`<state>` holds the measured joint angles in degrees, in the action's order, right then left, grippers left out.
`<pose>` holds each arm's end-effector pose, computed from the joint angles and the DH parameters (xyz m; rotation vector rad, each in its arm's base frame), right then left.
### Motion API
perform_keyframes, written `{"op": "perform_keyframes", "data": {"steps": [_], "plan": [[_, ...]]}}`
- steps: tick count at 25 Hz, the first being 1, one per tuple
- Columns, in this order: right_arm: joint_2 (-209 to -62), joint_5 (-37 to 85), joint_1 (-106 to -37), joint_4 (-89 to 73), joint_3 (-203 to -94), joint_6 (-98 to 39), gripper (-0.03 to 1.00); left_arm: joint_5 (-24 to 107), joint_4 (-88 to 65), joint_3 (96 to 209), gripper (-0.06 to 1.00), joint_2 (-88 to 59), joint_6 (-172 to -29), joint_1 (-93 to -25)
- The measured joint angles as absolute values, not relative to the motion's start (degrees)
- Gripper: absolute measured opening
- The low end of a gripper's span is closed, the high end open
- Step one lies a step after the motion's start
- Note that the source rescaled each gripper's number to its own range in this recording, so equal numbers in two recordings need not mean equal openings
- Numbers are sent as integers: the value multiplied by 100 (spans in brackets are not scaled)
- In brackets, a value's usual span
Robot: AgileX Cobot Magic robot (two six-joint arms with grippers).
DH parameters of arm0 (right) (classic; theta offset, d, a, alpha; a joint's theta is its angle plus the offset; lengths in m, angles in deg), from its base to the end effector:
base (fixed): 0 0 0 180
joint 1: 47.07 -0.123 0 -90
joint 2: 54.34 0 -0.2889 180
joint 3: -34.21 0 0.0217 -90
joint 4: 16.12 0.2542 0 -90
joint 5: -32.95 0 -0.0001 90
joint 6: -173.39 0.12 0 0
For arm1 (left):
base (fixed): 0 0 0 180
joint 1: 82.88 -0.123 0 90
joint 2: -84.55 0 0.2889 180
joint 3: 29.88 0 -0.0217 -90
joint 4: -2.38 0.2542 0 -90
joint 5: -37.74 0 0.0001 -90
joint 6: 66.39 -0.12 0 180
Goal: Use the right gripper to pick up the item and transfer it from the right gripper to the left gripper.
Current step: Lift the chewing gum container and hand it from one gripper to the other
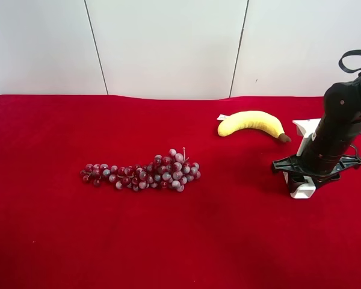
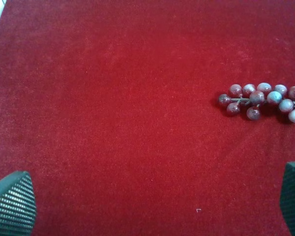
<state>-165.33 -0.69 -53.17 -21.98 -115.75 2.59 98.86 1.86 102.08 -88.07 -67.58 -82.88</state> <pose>0.2906 0.0242 0.0895 -0.0432 3.0403 -0.0725 0.0178 -0.0010 0.2685 0.0217 2.0339 0.0022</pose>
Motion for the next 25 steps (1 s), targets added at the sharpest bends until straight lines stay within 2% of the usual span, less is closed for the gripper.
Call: {"op": "perform_keyframes", "data": {"steps": [8, 16, 25], "plan": [[-15624, -650, -5317, -2118, -11575, -205, 1, 9886, 186, 10208, 100, -8807, -6758, -8288], [-14715, -1055, -5372, -1026, -11575, -1406, 1, 9886, 186, 10208, 100, -8807, -6758, -8288], [-14413, -1327, -6652, -943, -11575, -1971, 1, 9886, 120, 10208, 100, -8745, -6758, -8288]]}}
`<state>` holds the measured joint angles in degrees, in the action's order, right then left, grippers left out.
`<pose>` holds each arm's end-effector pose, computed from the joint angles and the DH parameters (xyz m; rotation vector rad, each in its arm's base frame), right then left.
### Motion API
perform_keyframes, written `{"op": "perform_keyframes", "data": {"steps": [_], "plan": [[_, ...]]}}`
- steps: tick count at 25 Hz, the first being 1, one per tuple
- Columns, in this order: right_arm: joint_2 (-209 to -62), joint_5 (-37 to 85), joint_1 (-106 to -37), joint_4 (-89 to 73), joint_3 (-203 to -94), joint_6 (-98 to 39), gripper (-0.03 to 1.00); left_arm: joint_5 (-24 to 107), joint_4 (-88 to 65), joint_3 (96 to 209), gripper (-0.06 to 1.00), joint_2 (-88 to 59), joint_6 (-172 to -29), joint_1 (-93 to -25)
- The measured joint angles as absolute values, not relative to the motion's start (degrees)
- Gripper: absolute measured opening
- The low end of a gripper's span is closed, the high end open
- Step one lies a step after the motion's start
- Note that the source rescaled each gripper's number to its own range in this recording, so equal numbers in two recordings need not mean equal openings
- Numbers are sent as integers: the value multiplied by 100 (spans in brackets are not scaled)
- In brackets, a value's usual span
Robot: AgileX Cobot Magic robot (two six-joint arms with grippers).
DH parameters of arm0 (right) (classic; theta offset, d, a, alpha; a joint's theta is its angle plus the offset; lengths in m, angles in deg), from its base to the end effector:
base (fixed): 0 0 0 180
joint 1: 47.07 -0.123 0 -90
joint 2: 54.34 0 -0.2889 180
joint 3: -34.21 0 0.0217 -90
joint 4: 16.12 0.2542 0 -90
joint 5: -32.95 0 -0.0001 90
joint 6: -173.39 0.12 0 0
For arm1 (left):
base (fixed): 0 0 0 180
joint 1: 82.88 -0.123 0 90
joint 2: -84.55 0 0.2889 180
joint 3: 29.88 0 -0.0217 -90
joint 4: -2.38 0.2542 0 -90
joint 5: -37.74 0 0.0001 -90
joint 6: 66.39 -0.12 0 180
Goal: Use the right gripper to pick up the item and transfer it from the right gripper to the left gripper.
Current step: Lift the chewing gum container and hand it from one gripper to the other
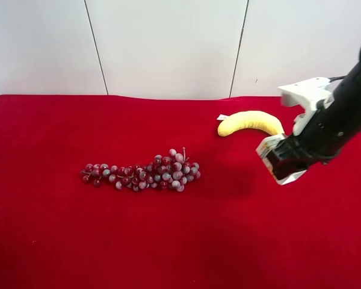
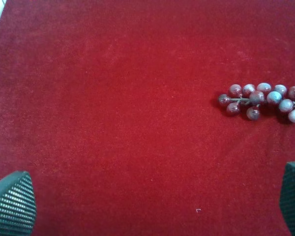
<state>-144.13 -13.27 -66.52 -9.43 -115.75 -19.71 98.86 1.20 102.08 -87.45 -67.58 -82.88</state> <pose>0.2412 0.0959 0.1883 -0.7141 2.8106 0.1561 0.0193 -0.0022 0.2684 0.0223 2.0446 -0.0117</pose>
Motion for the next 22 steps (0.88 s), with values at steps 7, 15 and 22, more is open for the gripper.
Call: {"op": "perform_keyframes", "data": {"steps": [7, 15, 22], "plan": [[-14413, -1546, -7667, -960, -12022, -2493, 1, 9918, -608, 10324, 100, -7398, -6758, -8288], [-14406, -1682, -8486, -1098, -12788, -3010, 1, 10125, -2131, 11403, 100, -5253, -7109, -8288], [-14451, -1585, -8912, -1024, -12870, -3263, 1, 10497, -3519, 12223, 100, -3676, -7713, -8288]]}}
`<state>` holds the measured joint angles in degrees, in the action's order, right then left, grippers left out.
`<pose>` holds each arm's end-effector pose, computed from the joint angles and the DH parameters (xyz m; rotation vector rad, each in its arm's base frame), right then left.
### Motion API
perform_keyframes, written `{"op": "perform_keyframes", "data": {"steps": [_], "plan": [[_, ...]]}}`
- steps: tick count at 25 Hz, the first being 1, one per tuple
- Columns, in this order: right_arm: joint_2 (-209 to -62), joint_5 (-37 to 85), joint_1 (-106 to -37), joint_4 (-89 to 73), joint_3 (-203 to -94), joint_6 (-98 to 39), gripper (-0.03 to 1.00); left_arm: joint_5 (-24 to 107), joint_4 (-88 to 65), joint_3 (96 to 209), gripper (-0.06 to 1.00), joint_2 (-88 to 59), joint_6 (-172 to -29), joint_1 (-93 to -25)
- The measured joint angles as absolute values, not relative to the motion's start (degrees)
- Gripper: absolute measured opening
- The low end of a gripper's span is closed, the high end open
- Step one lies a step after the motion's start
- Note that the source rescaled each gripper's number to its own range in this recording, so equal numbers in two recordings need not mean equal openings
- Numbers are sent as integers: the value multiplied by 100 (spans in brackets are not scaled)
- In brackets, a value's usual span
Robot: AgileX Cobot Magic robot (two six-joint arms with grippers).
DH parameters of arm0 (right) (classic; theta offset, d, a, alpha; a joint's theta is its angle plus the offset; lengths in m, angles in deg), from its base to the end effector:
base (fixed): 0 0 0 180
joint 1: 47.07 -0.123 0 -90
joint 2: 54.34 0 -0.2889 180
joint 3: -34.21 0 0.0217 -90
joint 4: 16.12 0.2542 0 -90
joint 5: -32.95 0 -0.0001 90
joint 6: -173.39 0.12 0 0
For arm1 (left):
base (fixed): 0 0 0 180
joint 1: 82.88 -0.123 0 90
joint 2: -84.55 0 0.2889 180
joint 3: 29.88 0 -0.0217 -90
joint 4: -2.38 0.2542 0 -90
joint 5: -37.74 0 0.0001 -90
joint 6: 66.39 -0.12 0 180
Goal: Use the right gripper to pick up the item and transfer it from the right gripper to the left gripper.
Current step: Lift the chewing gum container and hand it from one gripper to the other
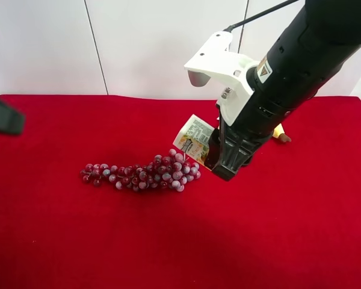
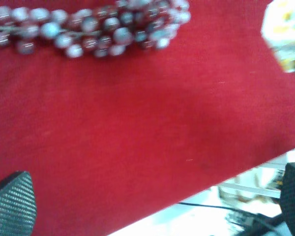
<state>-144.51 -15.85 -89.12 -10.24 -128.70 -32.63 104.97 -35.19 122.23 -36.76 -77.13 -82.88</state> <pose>0.2157 0.2070 0.2479 -1.4714 2.3037 0.2048 0.1538 -0.0675 0.3218 0.0886 2.5222 -0.8087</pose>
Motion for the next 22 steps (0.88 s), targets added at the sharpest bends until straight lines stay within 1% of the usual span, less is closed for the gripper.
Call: {"op": "perform_keyframes", "data": {"steps": [9, 17, 22], "plan": [[-14462, -1425, -8912, 32, -12870, -4349, 1, 10667, -4863, 12368, 100, -2443, -8422, -8288], [-14521, -1095, -8912, 874, -12918, -5266, 1, 10676, -5538, 12385, 100, -1918, -8709, -8269], [-14757, -1089, -8917, 995, -13238, -5428, 1, 10676, -5630, 12385, 100, -1777, -8751, -7966]]}}
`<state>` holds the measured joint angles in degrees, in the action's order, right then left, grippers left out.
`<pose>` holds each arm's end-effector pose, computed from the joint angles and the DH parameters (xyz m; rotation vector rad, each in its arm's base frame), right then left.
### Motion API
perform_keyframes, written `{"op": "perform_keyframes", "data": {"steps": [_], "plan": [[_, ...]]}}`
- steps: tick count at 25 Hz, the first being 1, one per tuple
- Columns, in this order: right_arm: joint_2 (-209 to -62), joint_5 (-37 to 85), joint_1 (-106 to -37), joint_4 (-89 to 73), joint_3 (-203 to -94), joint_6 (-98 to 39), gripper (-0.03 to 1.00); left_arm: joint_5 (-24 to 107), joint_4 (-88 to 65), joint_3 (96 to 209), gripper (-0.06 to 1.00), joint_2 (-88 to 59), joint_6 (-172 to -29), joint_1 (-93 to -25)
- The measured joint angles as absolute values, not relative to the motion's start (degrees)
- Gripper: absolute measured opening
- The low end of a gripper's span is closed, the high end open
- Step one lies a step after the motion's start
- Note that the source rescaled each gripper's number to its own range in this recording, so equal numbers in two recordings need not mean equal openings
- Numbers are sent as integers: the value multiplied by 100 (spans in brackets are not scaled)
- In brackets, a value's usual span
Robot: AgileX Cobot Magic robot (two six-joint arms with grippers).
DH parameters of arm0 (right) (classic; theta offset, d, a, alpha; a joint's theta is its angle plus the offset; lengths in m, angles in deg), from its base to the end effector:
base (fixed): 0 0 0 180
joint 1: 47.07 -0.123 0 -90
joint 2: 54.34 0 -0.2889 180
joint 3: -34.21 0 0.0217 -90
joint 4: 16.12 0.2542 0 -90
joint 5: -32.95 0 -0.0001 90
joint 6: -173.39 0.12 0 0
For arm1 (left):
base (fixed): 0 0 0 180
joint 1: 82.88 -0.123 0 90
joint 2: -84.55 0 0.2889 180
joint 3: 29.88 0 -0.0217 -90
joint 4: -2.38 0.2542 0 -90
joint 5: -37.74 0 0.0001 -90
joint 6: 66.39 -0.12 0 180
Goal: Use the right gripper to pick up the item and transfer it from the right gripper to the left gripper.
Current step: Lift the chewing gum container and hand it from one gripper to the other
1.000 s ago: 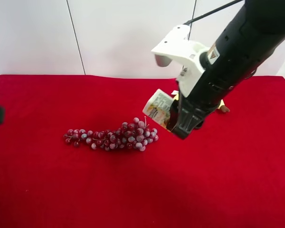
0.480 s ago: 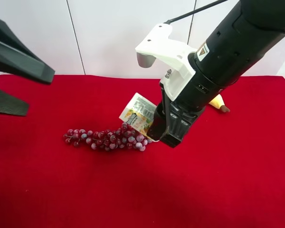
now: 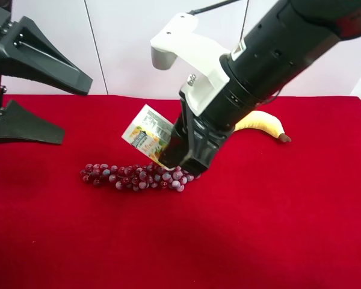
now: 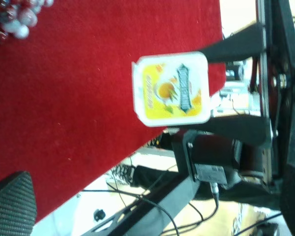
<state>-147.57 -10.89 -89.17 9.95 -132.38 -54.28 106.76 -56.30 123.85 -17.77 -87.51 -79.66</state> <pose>0.2185 0.2467 0.2631 -1.5775 2.0355 0.4889 0.2121 -0.1078 0.2981 0.1156 2.5679 -1.3207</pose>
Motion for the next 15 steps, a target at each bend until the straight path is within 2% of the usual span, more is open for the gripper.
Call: {"op": "perform_keyframes", "data": {"steps": [15], "plan": [[-14835, -1150, -8917, 1396, -13421, -5888, 0, 10695, -5999, 12385, 100, -1064, -9061, -7896]]}}
